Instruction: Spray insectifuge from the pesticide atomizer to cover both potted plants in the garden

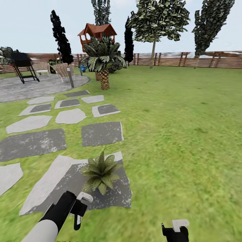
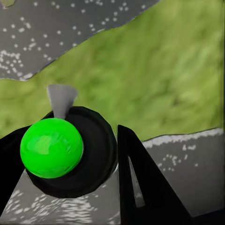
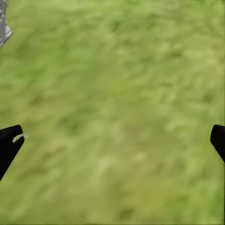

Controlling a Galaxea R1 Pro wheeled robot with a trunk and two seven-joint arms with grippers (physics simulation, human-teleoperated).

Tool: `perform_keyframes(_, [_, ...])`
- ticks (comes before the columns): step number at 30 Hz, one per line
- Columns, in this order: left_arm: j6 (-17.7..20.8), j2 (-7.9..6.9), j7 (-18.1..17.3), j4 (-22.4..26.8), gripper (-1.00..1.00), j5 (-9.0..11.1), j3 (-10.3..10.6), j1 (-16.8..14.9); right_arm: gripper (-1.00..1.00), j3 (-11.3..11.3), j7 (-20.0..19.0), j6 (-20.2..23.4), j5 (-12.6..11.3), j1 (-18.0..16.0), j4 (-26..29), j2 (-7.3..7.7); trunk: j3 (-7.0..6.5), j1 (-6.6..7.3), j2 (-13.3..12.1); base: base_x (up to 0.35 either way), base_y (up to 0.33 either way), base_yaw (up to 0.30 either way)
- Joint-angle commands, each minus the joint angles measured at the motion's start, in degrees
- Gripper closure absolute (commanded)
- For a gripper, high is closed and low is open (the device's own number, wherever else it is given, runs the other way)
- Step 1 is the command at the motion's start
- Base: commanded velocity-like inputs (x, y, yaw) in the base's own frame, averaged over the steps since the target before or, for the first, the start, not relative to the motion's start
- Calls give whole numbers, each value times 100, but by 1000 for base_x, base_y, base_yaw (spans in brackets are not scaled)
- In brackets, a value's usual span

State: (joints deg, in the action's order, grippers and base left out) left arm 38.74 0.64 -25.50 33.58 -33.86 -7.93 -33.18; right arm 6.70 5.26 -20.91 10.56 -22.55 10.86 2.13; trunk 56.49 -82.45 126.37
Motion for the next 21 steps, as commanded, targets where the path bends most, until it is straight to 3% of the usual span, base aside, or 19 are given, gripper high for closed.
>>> perform_keyframes(1, [16, 7, -51, 8, 100, -59, -33, -4, -100, 41, 10, -18, 60, -2, -5, -2, 5, 0, 2, 27, -274, 276])
perform_keyframes(15, [19, 7, -51, -19, 100, -41, -29, -4, -100, 41, 10, -18, 60, -2, -5, -2, 5, 0, 2, 96, -265, 275])
perform_keyframes(21, [21, 4, -51, -40, 100, -55, -26, -4, -100, 41, 10, -18, 60, 1, -5, -2, 5, 0, 2, 54, -69, 275])
